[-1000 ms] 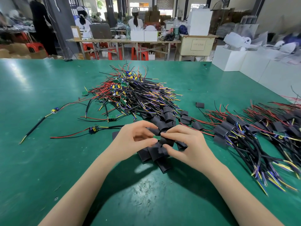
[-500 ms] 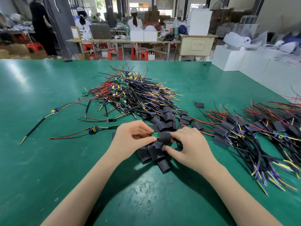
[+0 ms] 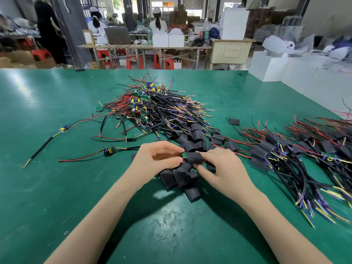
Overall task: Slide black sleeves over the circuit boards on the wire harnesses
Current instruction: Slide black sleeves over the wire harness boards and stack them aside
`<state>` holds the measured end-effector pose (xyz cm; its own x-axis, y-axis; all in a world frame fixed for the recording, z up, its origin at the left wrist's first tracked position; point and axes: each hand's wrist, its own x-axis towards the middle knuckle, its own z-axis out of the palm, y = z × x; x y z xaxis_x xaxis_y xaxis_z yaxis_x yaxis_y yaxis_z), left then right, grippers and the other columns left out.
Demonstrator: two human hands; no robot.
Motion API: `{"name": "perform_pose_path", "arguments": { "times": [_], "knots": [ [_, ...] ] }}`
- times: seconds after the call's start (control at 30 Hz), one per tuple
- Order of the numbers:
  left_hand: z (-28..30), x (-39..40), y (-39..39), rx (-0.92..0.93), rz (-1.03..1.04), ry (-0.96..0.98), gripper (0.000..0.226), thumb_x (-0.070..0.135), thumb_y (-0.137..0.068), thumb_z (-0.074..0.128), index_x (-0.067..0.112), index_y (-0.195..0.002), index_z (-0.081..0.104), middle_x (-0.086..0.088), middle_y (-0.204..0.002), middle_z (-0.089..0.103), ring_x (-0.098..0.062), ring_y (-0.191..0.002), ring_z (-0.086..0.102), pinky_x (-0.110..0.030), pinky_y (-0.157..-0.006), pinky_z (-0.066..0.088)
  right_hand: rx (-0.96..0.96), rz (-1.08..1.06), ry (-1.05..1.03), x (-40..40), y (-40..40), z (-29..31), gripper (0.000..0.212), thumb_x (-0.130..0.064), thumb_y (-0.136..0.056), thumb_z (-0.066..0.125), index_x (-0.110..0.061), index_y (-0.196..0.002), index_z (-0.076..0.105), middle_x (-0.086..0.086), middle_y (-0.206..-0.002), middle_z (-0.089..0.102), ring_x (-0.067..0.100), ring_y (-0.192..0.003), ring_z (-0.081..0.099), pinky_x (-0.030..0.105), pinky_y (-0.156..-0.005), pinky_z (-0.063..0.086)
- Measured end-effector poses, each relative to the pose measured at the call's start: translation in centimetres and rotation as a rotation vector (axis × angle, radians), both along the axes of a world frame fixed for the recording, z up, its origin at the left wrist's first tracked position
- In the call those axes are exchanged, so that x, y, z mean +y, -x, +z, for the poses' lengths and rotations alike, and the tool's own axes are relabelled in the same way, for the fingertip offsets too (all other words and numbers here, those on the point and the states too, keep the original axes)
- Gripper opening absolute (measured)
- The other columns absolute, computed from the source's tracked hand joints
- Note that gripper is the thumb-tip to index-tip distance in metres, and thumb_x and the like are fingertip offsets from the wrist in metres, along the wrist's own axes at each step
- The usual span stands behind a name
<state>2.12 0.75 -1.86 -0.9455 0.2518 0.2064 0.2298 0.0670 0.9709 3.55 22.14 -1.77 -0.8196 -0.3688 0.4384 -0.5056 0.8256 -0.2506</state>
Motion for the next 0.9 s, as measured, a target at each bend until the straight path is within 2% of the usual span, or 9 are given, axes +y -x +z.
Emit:
{"name": "perform_pose_path", "arguments": {
  "times": [0.07, 0.2, 0.4, 0.5, 0.63, 0.7, 0.8, 0.9],
  "knots": [
    [-0.1, 0.3, -0.1, -0.013, 0.004, 0.008, 0.017, -0.003, -0.077, 0.076, 0.009, -0.089, 0.074, -0.007, -0.087, 0.076, -0.014, -0.075, 0.069, -0.019, -0.071, 0.054, -0.029, -0.008, -0.041, 0.0, 0.0, -0.2, 0.019, -0.031, -0.087, 0.059, -0.021, -0.098, 0.070, -0.002, -0.076, 0.062, 0.025, -0.082, 0.055, 0.035, -0.069, 0.037],
    [-0.2, 0.5, -0.1, -0.057, -0.003, -0.046, 0.014, -0.006, -0.077, 0.074, 0.005, -0.085, 0.071, -0.008, -0.078, 0.073, -0.016, -0.068, 0.068, -0.021, -0.066, 0.054, -0.088, -0.002, -0.160, -0.6, -0.1, -0.6, 0.033, -0.041, -0.088, 0.041, -0.019, -0.089, 0.066, -0.002, -0.079, 0.063, 0.021, -0.086, 0.054, 0.034, -0.074, 0.036],
    [0.0, 0.4, -0.2, -0.134, -0.045, -0.047, 0.015, -0.009, -0.075, 0.073, 0.003, -0.081, 0.066, -0.007, -0.073, 0.071, -0.016, -0.068, 0.067, -0.026, -0.068, 0.057, -0.042, 0.009, -0.178, -0.9, -0.2, -0.8, 0.025, -0.037, -0.089, 0.046, -0.019, -0.085, 0.063, -0.004, -0.080, 0.061, 0.020, -0.087, 0.053, 0.032, -0.073, 0.032],
    [0.1, 0.3, -0.2, -0.159, -0.052, -0.035, 0.017, -0.011, -0.074, 0.074, 0.002, -0.079, 0.065, -0.006, -0.071, 0.070, -0.014, -0.064, 0.066, -0.023, -0.064, 0.056, -0.021, 0.013, -0.215, -1.2, -0.3, -0.9, 0.027, -0.038, -0.088, 0.045, -0.019, -0.086, 0.064, -0.003, -0.079, 0.061, 0.021, -0.086, 0.053, 0.031, -0.072, 0.029],
    [-0.1, 0.5, -0.4, -0.161, -0.114, 0.085, 0.019, -0.010, -0.073, 0.076, 0.005, -0.073, 0.064, -0.008, -0.065, 0.069, -0.016, -0.058, 0.065, -0.021, -0.061, 0.053, -0.023, 0.023, -0.079, -1.1, -0.5, -0.7, 0.019, -0.030, -0.082, 0.058, -0.017, -0.091, 0.069, -0.004, -0.078, 0.063, 0.021, -0.084, 0.057, 0.034, -0.074, 0.038],
    [-0.3, 0.7, -0.4, -0.152, -0.095, 0.075, 0.020, -0.009, -0.074, 0.076, 0.006, -0.073, 0.063, -0.007, -0.066, 0.068, -0.016, -0.058, 0.064, -0.021, -0.062, 0.054, -0.057, 0.027, -0.076, -0.9, -0.4, -0.3, 0.017, -0.030, -0.080, 0.061, -0.016, -0.086, 0.068, -0.003, -0.075, 0.062, 0.021, -0.080, 0.056, 0.034, -0.073, 0.039],
    [-0.1, 0.9, -0.2, -0.059, -0.036, 0.039, 0.018, -0.006, -0.075, 0.075, 0.009, -0.081, 0.066, 0.000, -0.078, 0.071, -0.012, -0.071, 0.066, -0.020, -0.074, 0.054, -0.093, -0.006, 0.019, -0.1, -0.2, 0.4, 0.014, -0.027, -0.078, 0.066, -0.013, -0.078, 0.067, 0.000, -0.065, 0.057, 0.022, -0.067, 0.052, 0.034, -0.064, 0.041],
    [0.1, 0.5, 0.1, 0.005, 0.029, 0.006, 0.014, -0.001, -0.082, 0.070, 0.008, -0.092, 0.069, 0.005, -0.086, 0.072, -0.008, -0.079, 0.066, -0.018, -0.076, 0.053, 0.021, -0.170, 0.148, 1.6, 0.2, 1.4, 0.017, -0.028, -0.073, 0.066, -0.015, -0.064, 0.060, 0.001, -0.052, 0.046, 0.026, -0.056, 0.042, 0.035, -0.056, 0.042]
  ]
}}
